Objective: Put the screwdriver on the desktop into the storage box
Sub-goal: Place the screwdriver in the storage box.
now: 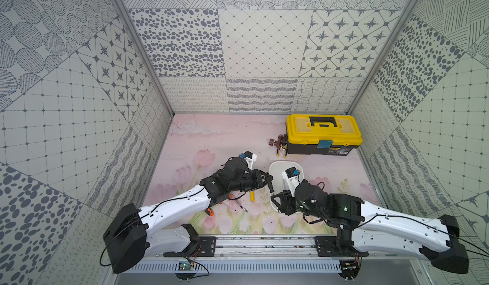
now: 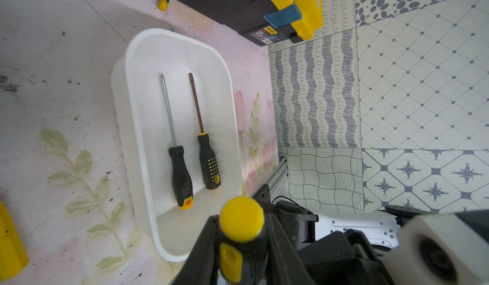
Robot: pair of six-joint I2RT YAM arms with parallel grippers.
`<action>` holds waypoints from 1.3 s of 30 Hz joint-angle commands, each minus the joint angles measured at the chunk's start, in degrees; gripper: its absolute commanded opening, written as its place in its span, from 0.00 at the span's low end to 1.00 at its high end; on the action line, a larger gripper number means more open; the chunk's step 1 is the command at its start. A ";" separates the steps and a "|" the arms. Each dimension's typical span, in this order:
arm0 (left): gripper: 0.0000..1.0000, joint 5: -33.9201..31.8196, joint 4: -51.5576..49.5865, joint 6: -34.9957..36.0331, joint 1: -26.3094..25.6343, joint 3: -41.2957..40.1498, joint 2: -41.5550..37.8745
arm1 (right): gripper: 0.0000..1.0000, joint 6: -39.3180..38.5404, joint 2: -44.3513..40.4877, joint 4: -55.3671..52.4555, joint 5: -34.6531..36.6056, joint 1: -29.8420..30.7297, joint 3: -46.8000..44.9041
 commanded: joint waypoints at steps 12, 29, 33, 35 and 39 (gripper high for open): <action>0.00 6.30 17.53 -3.80 1.94 -6.20 -2.79 | 0.81 3.90 -10.62 12.65 -19.45 -11.55 -8.97; 0.00 12.97 30.75 -5.97 2.07 -9.19 -4.20 | 0.75 5.40 -11.67 19.14 -26.23 -14.84 -11.49; 0.00 13.10 32.08 -6.44 2.07 -9.70 -4.37 | 0.62 5.80 -11.38 21.21 -27.44 -14.82 -11.90; 0.00 13.56 32.74 -6.55 2.06 -9.90 -4.35 | 0.53 5.84 -10.98 21.21 -27.36 -14.86 -11.87; 0.00 14.20 32.88 -6.61 2.02 -9.96 -4.13 | 0.45 6.18 -10.68 21.73 -27.10 -14.86 -11.91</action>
